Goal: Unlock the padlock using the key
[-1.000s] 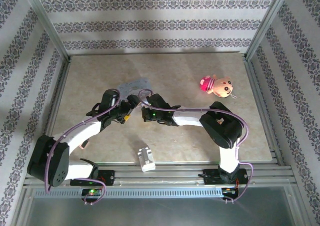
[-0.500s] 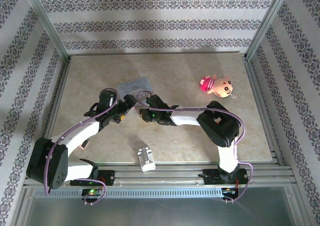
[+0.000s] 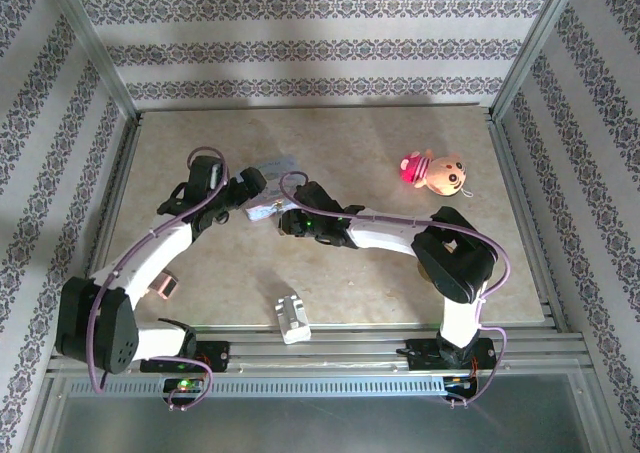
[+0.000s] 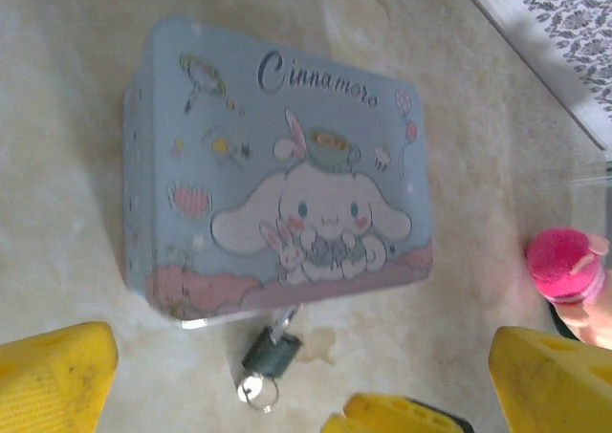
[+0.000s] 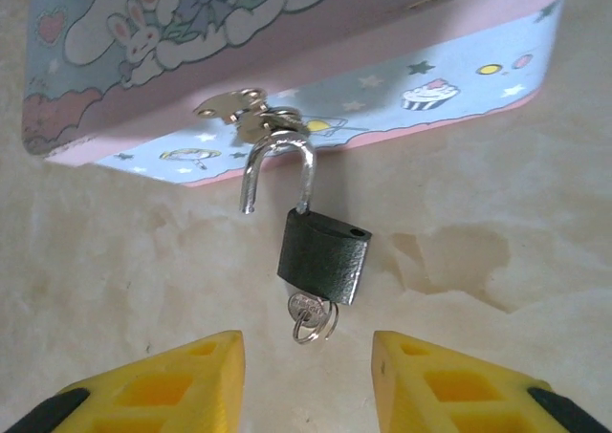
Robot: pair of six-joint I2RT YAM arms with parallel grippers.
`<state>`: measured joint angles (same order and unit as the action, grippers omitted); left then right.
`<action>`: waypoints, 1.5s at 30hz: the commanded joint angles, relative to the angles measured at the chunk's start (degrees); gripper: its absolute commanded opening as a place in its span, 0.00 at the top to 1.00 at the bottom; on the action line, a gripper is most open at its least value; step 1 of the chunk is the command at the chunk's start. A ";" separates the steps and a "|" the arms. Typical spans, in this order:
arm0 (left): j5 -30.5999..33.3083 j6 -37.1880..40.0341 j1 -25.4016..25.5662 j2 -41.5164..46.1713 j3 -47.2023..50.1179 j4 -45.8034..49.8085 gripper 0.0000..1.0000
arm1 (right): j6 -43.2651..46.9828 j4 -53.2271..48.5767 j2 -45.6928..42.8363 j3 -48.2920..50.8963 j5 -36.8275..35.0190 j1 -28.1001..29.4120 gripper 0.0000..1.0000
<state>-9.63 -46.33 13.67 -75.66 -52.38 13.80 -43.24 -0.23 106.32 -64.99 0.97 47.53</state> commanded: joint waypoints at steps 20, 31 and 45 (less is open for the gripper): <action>10.78 13.11 -3.30 -19.39 -10.72 7.91 0.01 | 0.74 -19.15 13.64 -18.83 -10.03 3.00 0.36; 10.22 12.14 -3.32 -19.79 -9.45 6.68 0.01 | 2.42 -24.70 19.09 -26.59 -13.65 4.30 0.35; 9.89 11.26 -3.39 -19.37 -8.70 6.33 0.01 | 1.88 -27.90 21.91 -29.14 -14.24 4.76 0.57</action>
<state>-0.14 -34.72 11.11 -95.22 -61.73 19.73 -40.88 -26.24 127.02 -93.27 -12.64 51.55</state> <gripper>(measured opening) 0.993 0.439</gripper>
